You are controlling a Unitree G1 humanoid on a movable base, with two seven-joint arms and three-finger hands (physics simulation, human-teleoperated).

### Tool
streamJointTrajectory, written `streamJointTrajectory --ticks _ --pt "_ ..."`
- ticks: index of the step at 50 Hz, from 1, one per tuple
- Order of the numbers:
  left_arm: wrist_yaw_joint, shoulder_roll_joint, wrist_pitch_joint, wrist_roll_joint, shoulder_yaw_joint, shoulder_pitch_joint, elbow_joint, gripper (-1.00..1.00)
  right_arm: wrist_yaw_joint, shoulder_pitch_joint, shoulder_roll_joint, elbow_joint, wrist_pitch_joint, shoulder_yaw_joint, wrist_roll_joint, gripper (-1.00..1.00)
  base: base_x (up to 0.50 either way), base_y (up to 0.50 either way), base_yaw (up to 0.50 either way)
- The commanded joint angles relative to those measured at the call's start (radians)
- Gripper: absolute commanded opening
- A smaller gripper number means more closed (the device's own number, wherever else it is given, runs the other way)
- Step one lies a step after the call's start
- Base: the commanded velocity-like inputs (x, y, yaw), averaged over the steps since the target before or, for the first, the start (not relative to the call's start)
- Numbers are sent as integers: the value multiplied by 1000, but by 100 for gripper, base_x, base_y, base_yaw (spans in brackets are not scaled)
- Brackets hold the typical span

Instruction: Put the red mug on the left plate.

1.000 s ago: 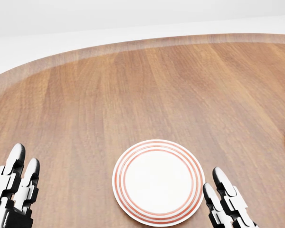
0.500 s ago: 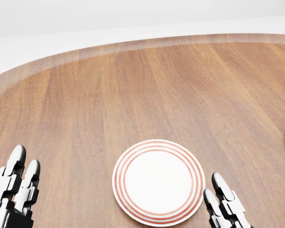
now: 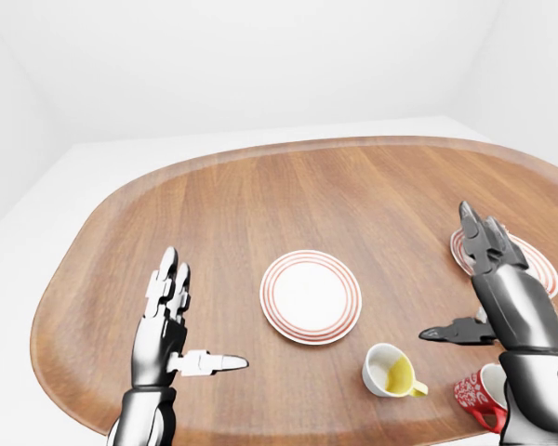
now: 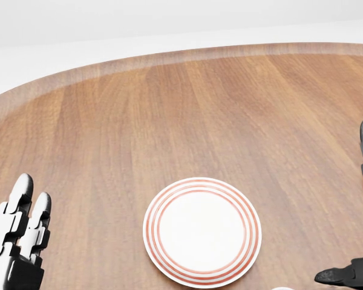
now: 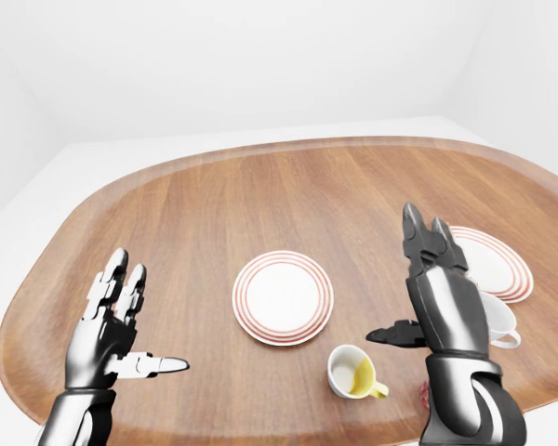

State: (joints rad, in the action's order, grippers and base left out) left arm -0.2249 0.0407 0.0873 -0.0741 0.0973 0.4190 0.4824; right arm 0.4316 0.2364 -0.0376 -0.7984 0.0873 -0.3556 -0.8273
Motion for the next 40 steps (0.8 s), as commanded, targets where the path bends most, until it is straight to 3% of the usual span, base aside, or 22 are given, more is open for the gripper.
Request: streamJointTrajectory --ticks 1,9,20,23,30,40 --pt "19 -5 0 4 -5 -19 8 100 207 -207 -178 -85 0 -186 -301 100 0 0 0" --pt "30 -8 0 10 -10 -28 11 100 266 -190 -256 48 0 -299 -279 100 0 0 0" --pt "40 -10 0 13 -11 -36 19 100 266 -44 -218 262 0 -430 -279 100 0 0 0" --pt "41 -10 0 16 -13 -37 21 100 266 -2 -203 321 -52 -484 -272 100 0 0 0" --pt "44 -11 0 18 -17 -34 22 100 266 47 -201 439 -130 -567 -262 100 0 0 0" --pt "46 -11 0 20 -20 -31 22 100 266 70 -203 432 -165 -641 -294 100 0 0 0"
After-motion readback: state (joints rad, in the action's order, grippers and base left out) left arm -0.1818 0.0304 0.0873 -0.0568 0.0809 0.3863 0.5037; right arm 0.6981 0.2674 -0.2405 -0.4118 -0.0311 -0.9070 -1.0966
